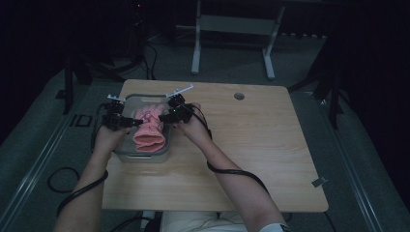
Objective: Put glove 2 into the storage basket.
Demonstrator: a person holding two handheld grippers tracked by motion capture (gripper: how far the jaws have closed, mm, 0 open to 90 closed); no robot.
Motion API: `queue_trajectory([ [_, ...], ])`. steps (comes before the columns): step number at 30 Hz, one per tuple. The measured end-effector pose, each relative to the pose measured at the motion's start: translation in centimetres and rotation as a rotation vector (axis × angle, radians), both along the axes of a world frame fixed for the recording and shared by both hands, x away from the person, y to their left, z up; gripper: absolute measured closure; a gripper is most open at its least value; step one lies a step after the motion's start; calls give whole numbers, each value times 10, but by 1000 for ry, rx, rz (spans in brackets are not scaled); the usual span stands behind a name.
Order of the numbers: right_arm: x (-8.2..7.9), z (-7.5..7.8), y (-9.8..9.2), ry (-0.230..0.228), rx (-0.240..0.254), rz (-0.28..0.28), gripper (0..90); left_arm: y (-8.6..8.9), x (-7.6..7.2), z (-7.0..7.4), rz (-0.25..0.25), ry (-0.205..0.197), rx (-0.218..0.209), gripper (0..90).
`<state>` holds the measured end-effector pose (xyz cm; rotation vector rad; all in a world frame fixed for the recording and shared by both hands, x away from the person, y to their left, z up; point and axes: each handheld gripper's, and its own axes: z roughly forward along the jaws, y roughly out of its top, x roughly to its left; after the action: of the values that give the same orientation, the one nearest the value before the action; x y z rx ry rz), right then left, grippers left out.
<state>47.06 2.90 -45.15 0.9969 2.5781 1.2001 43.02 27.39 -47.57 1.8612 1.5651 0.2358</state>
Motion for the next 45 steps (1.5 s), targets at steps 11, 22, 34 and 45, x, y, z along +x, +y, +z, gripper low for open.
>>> queue_trajectory([
  [11, -6, 9, -13, -47, 47, 21, 338, 9, -7, 6, 25, -76, 16, 141],
  [22, -13, 18, -19, -72, 50, 71, 273, 12, -15, 21, -7, -137, 12, 138],
  [34, -18, 18, -32, -88, 65, 84, 216, -24, -35, 45, -122, -252, 54, 125],
  [45, -24, 13, -60, -131, 59, 58, 211, -69, -58, 59, -258, -342, 80, 117],
])
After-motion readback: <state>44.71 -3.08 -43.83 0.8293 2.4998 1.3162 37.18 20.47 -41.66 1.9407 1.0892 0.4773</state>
